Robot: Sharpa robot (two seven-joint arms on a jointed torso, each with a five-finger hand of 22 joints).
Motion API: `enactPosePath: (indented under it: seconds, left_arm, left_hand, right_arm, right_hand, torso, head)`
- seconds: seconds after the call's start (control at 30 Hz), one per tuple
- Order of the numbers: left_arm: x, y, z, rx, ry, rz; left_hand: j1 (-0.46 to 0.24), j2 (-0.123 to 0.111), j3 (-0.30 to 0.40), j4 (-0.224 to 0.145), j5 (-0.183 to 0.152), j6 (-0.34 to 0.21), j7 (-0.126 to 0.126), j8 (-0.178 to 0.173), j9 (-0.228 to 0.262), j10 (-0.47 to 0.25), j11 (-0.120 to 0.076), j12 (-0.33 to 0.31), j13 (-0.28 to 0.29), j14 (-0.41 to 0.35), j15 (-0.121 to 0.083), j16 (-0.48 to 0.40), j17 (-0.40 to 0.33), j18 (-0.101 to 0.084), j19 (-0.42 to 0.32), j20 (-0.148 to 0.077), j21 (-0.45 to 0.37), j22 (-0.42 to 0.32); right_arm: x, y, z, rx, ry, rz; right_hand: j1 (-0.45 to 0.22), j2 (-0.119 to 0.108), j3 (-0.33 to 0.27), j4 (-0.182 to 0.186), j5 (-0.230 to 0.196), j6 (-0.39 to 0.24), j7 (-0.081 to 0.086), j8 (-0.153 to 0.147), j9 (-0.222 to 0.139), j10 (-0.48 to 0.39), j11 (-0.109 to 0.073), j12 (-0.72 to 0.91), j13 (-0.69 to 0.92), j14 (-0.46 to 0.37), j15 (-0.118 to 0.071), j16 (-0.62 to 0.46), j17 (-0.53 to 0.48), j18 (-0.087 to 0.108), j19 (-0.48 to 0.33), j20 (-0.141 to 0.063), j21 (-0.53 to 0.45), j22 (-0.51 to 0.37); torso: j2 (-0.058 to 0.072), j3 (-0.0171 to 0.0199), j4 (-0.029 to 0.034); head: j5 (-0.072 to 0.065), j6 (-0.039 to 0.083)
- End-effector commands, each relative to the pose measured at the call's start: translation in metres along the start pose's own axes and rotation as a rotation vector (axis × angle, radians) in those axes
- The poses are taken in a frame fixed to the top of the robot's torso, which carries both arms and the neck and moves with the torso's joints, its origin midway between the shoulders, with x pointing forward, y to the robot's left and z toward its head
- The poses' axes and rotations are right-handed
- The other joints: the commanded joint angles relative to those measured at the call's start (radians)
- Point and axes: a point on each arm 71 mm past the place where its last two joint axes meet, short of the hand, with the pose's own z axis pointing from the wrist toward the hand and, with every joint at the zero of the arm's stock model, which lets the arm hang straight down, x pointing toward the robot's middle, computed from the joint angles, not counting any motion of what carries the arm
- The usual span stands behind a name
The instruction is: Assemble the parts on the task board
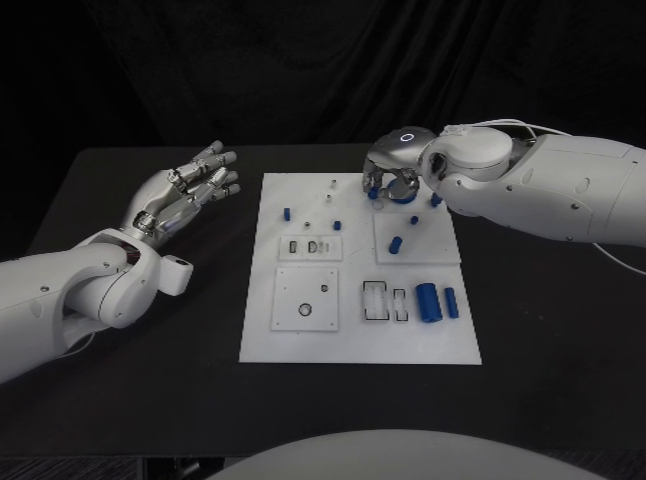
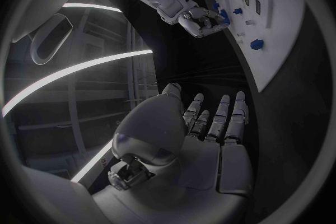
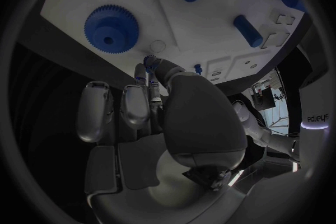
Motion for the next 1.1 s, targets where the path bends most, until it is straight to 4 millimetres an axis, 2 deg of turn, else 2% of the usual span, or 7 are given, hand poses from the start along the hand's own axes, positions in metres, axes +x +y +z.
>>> enactPosePath:
  seconds: [0.03,0.17,0.33,0.57,0.83,1.03,1.1]
  left_arm:
    - [0.002,-0.002,0.001,0.034,0.016,-0.004]
    - [0.002,-0.002,0.001,0.032,0.015,-0.004]
    - [0.001,-0.002,0.000,0.031,0.012,-0.002]
    - [0.000,-0.003,-0.001,0.029,0.008,0.001]
    - [-0.002,-0.003,-0.003,0.025,0.000,0.005]
    - [-0.002,-0.003,-0.003,0.026,0.001,0.005]
    - [-0.002,-0.003,-0.002,0.026,0.001,0.005]
  left_hand:
    - [0.010,0.002,0.006,0.000,0.005,0.001,-0.002,0.003,0.000,0.002,0.007,0.005,0.001,0.002,0.003,0.004,0.001,-0.011,0.005,-0.001,-0.002,0.000]
    - [0.010,0.002,0.006,0.000,0.005,0.001,-0.002,0.003,0.000,0.002,0.007,0.005,0.001,0.002,0.003,0.004,0.001,-0.011,0.005,-0.001,-0.002,0.000]
    - [0.010,0.002,0.006,0.000,0.005,0.001,-0.002,0.003,0.000,0.002,0.007,0.005,0.001,0.002,0.003,0.004,0.001,-0.011,0.005,-0.001,-0.002,0.000]
    - [0.011,0.001,0.006,0.000,0.005,0.003,-0.001,0.003,0.001,0.002,0.008,0.005,0.001,0.003,0.003,0.005,0.001,-0.012,0.004,-0.001,-0.003,0.000]
    - [0.011,0.001,0.006,0.000,0.005,0.005,-0.001,0.004,0.001,0.003,0.008,0.006,0.002,0.003,0.003,0.005,0.001,-0.012,0.005,-0.001,-0.002,0.000]
    - [0.011,0.001,0.006,0.000,0.005,0.005,-0.001,0.004,0.001,0.003,0.008,0.006,0.002,0.003,0.003,0.005,0.001,-0.012,0.005,-0.001,-0.002,0.000]
    - [0.011,0.001,0.006,0.000,0.005,0.005,-0.001,0.004,0.001,0.003,0.008,0.006,0.002,0.003,0.003,0.005,0.001,-0.012,0.005,-0.001,-0.002,0.000]
  right_arm:
    - [-0.003,-0.002,0.003,0.032,-0.005,-0.010]
    - [-0.006,0.001,0.007,0.030,-0.013,-0.012]
    - [-0.008,0.004,0.010,0.032,-0.015,-0.015]
    - [-0.012,0.004,0.016,0.053,-0.028,-0.003]
    - [-0.021,0.005,0.024,0.083,-0.052,0.073]
    - [-0.028,0.006,0.028,0.089,-0.083,0.088]
    - [-0.030,0.007,0.030,0.089,-0.089,0.090]
  right_hand:
    - [-0.009,0.001,-0.004,0.003,0.001,0.025,0.030,0.000,0.057,-0.001,0.001,-0.006,-0.001,0.011,-0.001,0.003,0.001,-0.014,0.008,0.000,0.005,0.124]
    - [-0.014,0.000,-0.006,0.006,0.000,0.025,0.030,-0.001,0.058,-0.001,0.001,-0.006,-0.002,0.013,0.000,0.006,0.007,-0.015,0.010,0.000,0.010,0.127]
    - [-0.016,-0.001,-0.007,0.007,0.000,0.025,0.030,-0.002,0.059,0.000,0.001,-0.006,-0.003,0.015,0.000,0.009,0.012,-0.016,0.012,0.000,0.013,0.129]
    - [-0.021,-0.002,-0.009,0.010,0.000,0.024,0.030,-0.003,0.060,-0.001,0.001,-0.006,-0.004,0.016,0.000,0.010,0.014,-0.016,0.014,0.001,0.016,0.131]
    - [-0.021,-0.001,-0.008,0.010,0.001,0.022,0.032,-0.005,0.060,-0.001,0.005,-0.006,-0.005,0.016,0.000,0.010,0.013,-0.016,0.014,0.000,0.016,0.131]
    - [-0.021,-0.001,-0.007,0.010,0.001,0.022,0.033,-0.005,0.060,0.000,0.006,-0.006,-0.005,0.017,0.000,0.011,0.015,-0.017,0.015,0.000,0.017,0.132]
    - [-0.021,-0.001,-0.007,0.010,0.001,0.022,0.033,-0.005,0.060,0.000,0.006,-0.006,-0.005,0.017,0.000,0.012,0.015,-0.017,0.015,0.000,0.017,0.132]
  torso:
    - [0.000,0.0005,0.0008]
    - [0.000,0.0021,-0.0034]
    - [-0.001,0.0021,-0.0020]
    - [0.000,0.0002,0.0023]
    - [0.001,-0.0031,0.0018]
    - [0.002,-0.0004,-0.0014]
    - [0.002,-0.0005,0.0014]
  head:
    - [0.000,0.003]
    - [0.009,0.006]
    - [0.014,0.007]
    - [0.014,0.009]
    - [0.021,0.009]
    - [0.029,0.004]
    - [0.025,0.003]
